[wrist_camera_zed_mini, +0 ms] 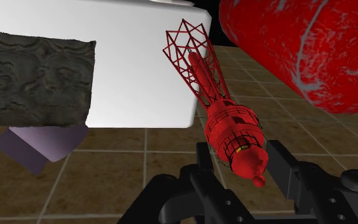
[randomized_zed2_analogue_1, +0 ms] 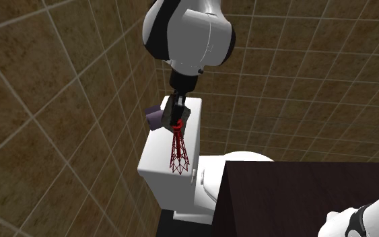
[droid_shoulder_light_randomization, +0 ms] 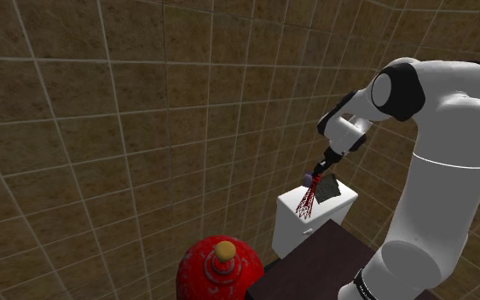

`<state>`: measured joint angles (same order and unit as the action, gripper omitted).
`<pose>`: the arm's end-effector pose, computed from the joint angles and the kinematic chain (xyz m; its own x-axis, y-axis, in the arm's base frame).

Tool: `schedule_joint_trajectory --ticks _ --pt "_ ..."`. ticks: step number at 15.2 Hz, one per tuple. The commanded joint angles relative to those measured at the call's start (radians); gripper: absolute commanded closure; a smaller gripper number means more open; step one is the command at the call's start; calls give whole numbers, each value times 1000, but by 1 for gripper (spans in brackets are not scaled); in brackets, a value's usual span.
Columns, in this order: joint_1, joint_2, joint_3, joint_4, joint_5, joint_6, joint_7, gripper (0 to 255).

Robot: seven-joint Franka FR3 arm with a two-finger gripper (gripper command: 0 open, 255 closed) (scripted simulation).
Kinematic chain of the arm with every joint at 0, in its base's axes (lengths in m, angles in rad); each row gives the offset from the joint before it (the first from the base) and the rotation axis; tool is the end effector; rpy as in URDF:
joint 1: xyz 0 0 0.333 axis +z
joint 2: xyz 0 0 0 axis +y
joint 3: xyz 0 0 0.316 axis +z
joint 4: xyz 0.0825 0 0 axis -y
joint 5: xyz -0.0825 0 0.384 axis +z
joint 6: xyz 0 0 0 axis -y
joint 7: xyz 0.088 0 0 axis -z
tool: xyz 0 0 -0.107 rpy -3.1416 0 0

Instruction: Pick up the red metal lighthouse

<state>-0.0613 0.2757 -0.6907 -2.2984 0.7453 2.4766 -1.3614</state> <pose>0.3783 -0.3626 0.2530 0.9691 0.0162 0.2461 0.0465 -0.9919 -0.1179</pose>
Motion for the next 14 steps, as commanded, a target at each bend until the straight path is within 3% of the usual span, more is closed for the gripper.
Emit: schedule_joint_trajectory --ticks 1,4,14 --pt "0 0 0 -1 0 0 0 255" --pt "1 0 1 -1 0 1 1 255" --pt "56 -136 -72 -3 -191 -60 153 255"
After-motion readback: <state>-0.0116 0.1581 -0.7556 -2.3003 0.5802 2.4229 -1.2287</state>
